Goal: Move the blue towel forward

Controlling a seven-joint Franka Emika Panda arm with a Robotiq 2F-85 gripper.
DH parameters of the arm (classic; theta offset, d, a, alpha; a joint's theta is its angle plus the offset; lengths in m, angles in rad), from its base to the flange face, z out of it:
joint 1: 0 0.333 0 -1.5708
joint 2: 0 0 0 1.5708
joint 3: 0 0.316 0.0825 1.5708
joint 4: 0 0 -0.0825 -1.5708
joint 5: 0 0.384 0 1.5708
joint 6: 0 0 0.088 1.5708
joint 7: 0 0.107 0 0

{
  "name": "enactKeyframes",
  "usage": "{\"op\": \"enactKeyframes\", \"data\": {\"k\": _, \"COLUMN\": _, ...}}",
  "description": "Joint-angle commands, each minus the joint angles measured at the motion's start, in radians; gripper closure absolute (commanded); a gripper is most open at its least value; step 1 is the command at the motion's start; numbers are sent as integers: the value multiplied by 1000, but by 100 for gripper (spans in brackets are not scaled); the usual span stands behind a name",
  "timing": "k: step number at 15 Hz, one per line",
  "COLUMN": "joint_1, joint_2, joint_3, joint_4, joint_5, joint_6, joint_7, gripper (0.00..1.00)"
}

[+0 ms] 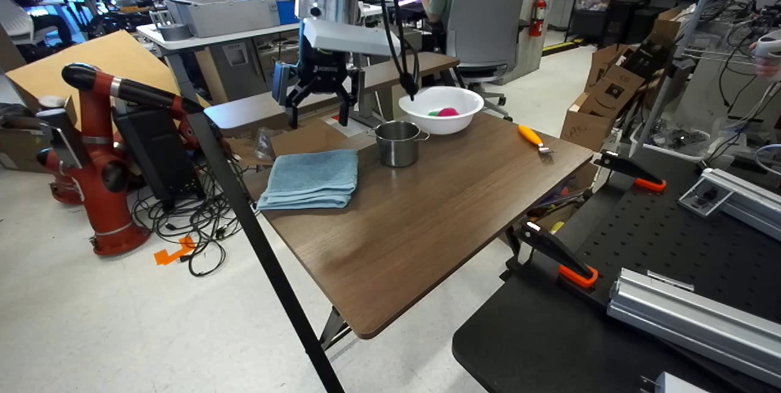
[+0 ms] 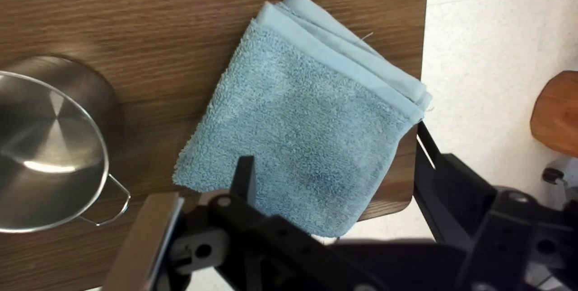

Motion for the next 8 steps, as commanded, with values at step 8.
{"op": "enactKeyframes", "data": {"k": 8, "joint_1": 83, "joint_2": 270, "joint_3": -52, "joint_4": 314, "joint_5": -46, "joint_6": -62, "joint_7": 109, "gripper": 0}}
